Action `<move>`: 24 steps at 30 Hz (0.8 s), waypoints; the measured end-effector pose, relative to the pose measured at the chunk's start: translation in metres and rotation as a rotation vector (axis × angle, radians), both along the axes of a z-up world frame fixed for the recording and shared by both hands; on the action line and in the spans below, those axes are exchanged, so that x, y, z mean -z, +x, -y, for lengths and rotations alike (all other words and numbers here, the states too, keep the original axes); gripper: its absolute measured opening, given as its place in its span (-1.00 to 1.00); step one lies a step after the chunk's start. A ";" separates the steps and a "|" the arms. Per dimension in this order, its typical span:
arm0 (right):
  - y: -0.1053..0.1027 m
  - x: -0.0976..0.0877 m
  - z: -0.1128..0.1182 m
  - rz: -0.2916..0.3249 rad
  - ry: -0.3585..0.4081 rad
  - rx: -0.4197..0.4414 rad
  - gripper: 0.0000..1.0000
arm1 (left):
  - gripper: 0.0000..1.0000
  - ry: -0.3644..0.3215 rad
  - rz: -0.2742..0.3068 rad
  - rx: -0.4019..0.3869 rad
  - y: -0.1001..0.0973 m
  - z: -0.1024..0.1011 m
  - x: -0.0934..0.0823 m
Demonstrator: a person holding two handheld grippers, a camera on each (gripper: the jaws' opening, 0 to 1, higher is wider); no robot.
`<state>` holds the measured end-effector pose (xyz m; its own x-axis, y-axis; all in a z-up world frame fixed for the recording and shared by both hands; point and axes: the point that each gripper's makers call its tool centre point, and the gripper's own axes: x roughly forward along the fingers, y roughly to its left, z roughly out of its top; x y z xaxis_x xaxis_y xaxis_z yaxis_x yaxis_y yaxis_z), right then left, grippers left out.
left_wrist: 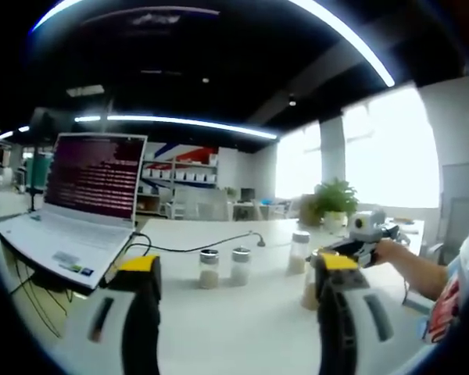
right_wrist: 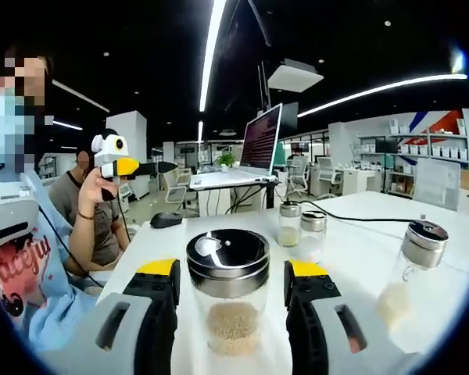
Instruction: Rotate the seasoning bottle until the label or dispensing opening points toward the visible target arrow and the bottle remains upright within the marked orientation range
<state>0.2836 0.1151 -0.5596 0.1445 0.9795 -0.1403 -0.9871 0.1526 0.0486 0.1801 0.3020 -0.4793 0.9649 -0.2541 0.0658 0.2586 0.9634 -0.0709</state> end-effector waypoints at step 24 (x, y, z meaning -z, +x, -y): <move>0.000 -0.018 0.019 0.064 0.079 0.572 0.55 | 0.71 0.003 -0.014 0.008 0.001 0.001 0.003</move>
